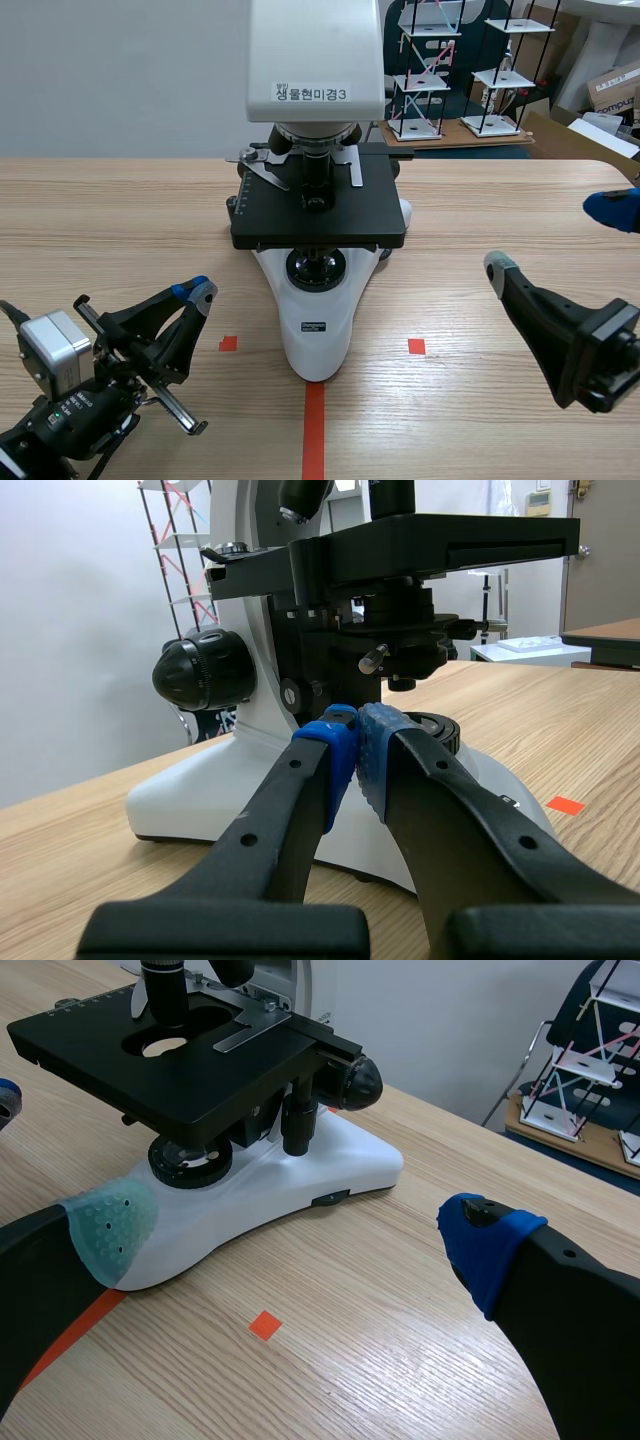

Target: Return to the home posture

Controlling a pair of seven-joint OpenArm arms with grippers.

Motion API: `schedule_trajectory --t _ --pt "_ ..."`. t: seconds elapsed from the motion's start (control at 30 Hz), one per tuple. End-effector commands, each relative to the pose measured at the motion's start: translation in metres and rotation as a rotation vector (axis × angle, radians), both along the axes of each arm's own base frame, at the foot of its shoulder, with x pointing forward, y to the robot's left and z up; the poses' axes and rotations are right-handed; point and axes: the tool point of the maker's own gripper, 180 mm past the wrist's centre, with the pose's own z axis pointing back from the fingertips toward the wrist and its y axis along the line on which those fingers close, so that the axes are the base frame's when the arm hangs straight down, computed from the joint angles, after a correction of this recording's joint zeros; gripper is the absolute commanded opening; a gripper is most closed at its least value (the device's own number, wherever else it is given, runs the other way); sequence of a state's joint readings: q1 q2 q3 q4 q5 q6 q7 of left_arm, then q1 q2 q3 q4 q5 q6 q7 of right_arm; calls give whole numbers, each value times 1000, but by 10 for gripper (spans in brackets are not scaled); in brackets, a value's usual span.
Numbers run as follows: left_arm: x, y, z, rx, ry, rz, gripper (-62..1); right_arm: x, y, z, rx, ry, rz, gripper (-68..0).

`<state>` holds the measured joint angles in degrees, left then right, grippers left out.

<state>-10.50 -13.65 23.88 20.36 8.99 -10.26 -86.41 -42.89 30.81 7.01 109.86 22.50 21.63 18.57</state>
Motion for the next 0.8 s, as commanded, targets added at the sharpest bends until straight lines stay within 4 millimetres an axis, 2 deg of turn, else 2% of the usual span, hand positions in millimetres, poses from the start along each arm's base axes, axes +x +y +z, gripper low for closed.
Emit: schedule_trajectory --t 0.0,0.77 --pt "4 1 12 -21 -51 -4 -580 1 2 7 16 -22 2 -54" --pt "4 1 13 -21 -52 -3 -580 1 1 3 4 -3 -1 -54"
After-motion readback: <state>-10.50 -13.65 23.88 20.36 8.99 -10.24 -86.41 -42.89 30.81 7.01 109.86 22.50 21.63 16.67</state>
